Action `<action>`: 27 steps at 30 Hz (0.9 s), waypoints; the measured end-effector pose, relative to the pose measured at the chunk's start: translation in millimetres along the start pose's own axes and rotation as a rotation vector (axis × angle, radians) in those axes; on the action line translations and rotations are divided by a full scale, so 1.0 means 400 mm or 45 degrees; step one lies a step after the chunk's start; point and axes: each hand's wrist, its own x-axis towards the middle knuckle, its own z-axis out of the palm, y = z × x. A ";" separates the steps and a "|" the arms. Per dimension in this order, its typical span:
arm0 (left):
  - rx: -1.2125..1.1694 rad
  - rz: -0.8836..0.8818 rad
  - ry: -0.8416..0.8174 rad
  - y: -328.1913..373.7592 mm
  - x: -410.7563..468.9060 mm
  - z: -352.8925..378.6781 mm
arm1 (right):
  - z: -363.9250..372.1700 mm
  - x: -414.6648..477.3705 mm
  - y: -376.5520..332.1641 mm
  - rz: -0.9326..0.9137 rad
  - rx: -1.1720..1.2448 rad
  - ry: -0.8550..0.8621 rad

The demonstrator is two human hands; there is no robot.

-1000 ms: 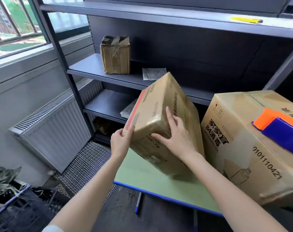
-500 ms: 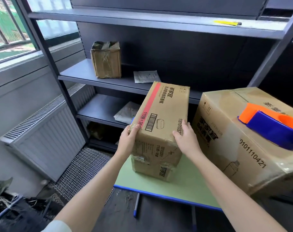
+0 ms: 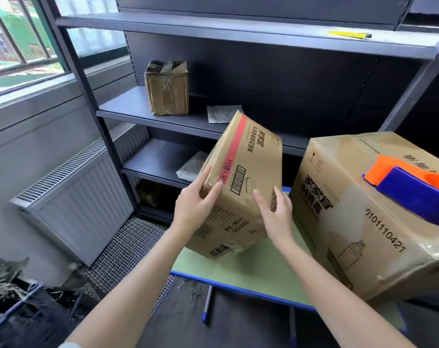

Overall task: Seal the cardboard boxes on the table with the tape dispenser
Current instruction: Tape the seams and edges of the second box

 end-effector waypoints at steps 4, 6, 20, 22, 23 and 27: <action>0.400 0.270 -0.109 0.022 -0.021 -0.003 | 0.015 -0.001 0.054 0.155 -0.034 -0.074; 0.526 0.322 -0.215 0.017 -0.034 0.015 | 0.023 0.012 0.071 0.294 -0.077 -0.129; 0.957 0.367 -1.004 -0.093 -0.050 0.124 | -0.009 0.064 0.162 0.542 0.274 -0.214; 1.073 0.392 -1.016 -0.096 -0.057 0.134 | -0.007 0.052 0.181 0.514 0.233 -0.208; 1.100 0.405 -1.012 -0.098 -0.058 0.134 | -0.007 0.052 0.186 0.500 0.243 -0.208; 1.197 0.447 -0.982 -0.103 -0.055 0.128 | -0.007 0.068 0.188 0.466 0.264 -0.226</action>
